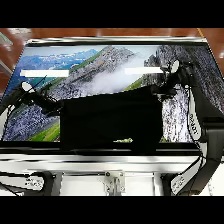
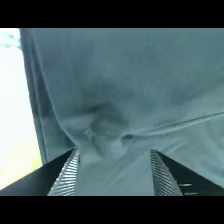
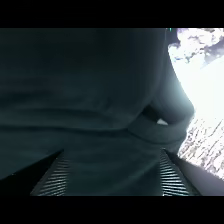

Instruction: Fold the shirts.

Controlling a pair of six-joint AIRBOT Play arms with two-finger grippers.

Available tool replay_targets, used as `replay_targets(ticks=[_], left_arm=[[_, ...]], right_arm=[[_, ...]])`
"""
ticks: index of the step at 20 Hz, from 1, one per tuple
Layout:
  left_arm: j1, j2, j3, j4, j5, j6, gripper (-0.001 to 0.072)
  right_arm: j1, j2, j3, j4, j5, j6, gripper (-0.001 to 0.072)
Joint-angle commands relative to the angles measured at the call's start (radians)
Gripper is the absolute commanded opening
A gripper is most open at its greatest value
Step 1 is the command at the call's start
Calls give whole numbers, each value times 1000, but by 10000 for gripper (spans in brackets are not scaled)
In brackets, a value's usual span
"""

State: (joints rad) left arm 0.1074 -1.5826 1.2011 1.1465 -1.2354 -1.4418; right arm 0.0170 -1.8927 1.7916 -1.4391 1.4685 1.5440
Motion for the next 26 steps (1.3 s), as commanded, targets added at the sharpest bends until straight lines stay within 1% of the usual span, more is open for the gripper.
replay_targets(ticks=[1, 3, 4, 5, 6, 7, 8, 10, 11, 12, 14, 17, 19, 26], left_arm=[[33, 53, 9, 13, -88, 0, 535], [73, 132, 0, 14, -144, 32, 536], [99, 179, -18, 14, -173, 46, 539], [122, 229, -55, 13, -188, 49, 542], [143, 285, -116, 13, -189, 61, 597], [167, 344, -203, 13, -182, 65, 687], [187, 386, -289, 11, -176, 71, 708], [222, 441, -459, -24, -184, 125, 709], [236, 458, -533, -49, -181, 153, 709], [242, 466, -592, -68, -170, 177, 709], [241, 466, -671, -82, -119, 179, 709], [241, 465, -716, -98, -73, 208, 709], [241, 464, -716, -100, -47, 211, 709], [241, 454, -777, -204, 60, 208, 709]], right_arm=[[-10, 79, -6, -89, 66, -87, 671], [-39, 149, -6, -255, 172, -91, 662], [-82, 185, -7, -222, 183, -71, 605], [-141, 218, -11, -154, 195, -72, 571], [-200, 242, -23, -87, 215, -72, 572], [-262, 267, -55, -15, 229, -72, 572], [-315, 290, -101, 46, 231, -77, 579], [-402, 328, -220, 151, 226, -115, 586], [-434, 343, -285, 198, 204, -126, 644], [-457, 351, -344, 234, 182, -138, 644], [-470, 355, -438, 257, 159, -164, 644], [-468, 355, -535, 299, 124, -197, 644], [-468, 355, -574, 309, 89, -196, 643], [-468, 355, -593, 341, 60, -194, 643]])
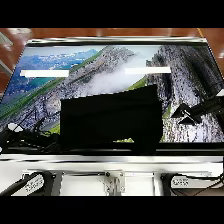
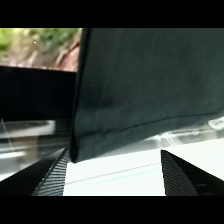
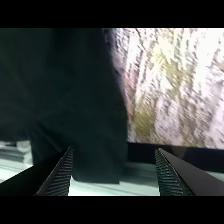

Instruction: Fold the shirts.

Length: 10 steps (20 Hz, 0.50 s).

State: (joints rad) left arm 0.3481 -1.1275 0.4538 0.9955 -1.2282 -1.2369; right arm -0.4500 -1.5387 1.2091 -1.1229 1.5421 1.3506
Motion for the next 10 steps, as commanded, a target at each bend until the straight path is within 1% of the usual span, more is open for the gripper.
replay_targets(ticks=[1, 4, 5, 6, 7, 8, 10], left_arm=[[0, -1, -39, -76, 66, 3, 708], [-35, -1, -68, -114, 117, 2, 705], [-52, -1, -74, -119, 129, -2, 683], [-69, -1, -78, -117, 146, -30, 532], [-82, -1, -80, -118, 164, -47, 439], [-92, -1, -80, -119, 175, -51, 423], [-93, -1, -80, -133, 177, -50, 120]], right_arm=[[-1, 1, -11, 36, -14, -1, 643], [-1, 1, -11, 48, -10, 1, 643], [-1, 1, -11, 47, -10, 1, 643], [-1, 1, -11, 45, -10, 3, 643], [4, 1, -14, 44, -10, 6, 643], [17, 1, -25, 37, -10, 5, 643], [68, 1, -70, -13, -23, -10, 643]])
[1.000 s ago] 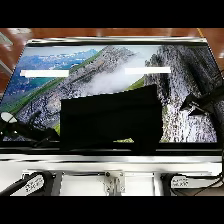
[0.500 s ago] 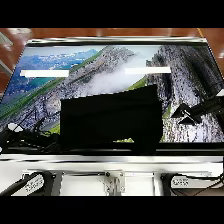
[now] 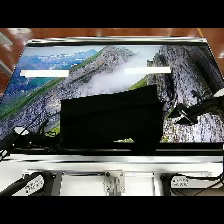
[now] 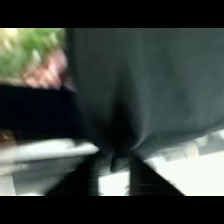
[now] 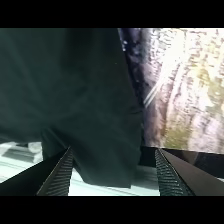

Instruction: Fold the shirts.

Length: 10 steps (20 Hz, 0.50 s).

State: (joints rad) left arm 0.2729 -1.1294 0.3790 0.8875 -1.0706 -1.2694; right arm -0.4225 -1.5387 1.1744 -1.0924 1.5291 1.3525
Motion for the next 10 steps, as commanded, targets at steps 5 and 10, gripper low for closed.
replay_targets(ticks=[5, 10], left_arm=[[-18, 22, 14, -28, -6, 2, 36], [-18, 65, 46, -29, -16, 4, 36]], right_arm=[[120, 1, -167, -80, -97, -27, 644], [122, 1, -271, -14, -206, -31, 639]])
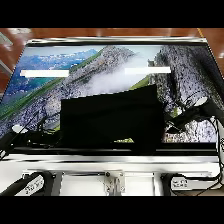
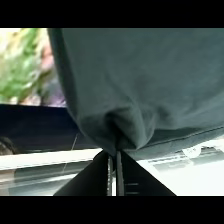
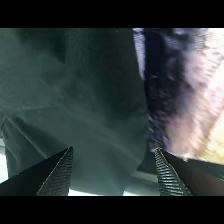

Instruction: Fold the shirts.

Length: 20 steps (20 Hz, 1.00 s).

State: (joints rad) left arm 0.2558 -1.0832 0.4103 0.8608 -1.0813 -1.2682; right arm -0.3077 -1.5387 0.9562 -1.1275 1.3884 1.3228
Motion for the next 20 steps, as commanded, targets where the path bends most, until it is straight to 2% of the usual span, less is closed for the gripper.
replay_targets(ticks=[1, 3, 4, 5, 6, 7, 10, 16, 18, 20], left_arm=[[0, 19, 15, -3, -2, 3, 36], [0, 19, 15, -6, 2, 3, 36], [0, 19, 15, -6, 3, 3, 36], [0, 20, 15, -6, 8, 4, 36], [0, 22, 18, -5, 20, 5, 36], [0, 26, 27, -5, 35, 12, 36], [0, 46, 100, -6, 54, 66, 36], [0, 40, 277, -17, 174, 71, 36], [-1, -4, 327, -27, 210, 71, 36], [-1, -79, 385, -55, 230, 71, 36]], right_arm=[[16, 1, -70, 19, -82, 2, 639], [61, 0, -110, 20, -145, 15, 616], [86, 0, -117, 13, -161, 15, 446], [108, 3, -113, 0, -160, 16, 224], [119, 10, -103, -3, -141, 15, 97], [117, 23, -86, 1, -116, 14, 75], [119, 99, -13, 34, -92, 5, 74], [119, 137, 115, 295, -308, 23, 74], [119, 118, 146, 402, -397, 26, 74], [119, 80, 191, 445, -457, 26, 74]])
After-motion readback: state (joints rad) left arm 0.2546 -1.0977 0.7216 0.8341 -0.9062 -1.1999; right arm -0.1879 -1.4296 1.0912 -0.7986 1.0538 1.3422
